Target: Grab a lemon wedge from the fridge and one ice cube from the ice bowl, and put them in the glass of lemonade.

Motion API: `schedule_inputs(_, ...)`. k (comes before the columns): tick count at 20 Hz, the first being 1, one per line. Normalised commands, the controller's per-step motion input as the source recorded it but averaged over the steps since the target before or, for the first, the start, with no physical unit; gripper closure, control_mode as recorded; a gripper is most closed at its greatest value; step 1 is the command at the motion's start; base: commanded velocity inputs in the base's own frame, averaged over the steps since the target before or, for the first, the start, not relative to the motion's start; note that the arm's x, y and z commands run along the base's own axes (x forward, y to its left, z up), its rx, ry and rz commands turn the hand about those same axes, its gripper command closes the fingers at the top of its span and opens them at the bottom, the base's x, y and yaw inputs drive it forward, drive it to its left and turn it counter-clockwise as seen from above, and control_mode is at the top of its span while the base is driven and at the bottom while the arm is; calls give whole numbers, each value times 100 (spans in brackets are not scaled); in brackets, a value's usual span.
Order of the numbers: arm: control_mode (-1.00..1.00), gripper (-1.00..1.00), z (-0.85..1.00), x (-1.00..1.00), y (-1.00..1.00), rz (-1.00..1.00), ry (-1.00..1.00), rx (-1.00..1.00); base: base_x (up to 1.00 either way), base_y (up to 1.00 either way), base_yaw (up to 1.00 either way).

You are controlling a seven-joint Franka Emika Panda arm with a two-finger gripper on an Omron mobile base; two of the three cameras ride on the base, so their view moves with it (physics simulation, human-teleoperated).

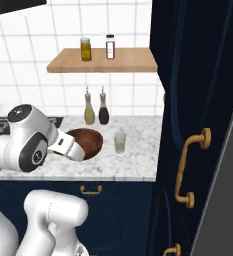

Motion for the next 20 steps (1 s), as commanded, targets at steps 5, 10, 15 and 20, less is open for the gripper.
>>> schedule_inputs(5, 100, -100, 0, 0, 0, 0, 0, 0, -100, 0, 0)
schedule_inputs(10, 100, -100, 0, 0, 0, 0, 0, 0, -98, 0, -40)
schedule_inputs(15, 100, -100, 0, 0, 0, 0, 0, 0, -62, 6, -62)
schedule_inputs(20, 100, -100, 0, 0, 0, 0, 0, 0, -37, 15, -66)
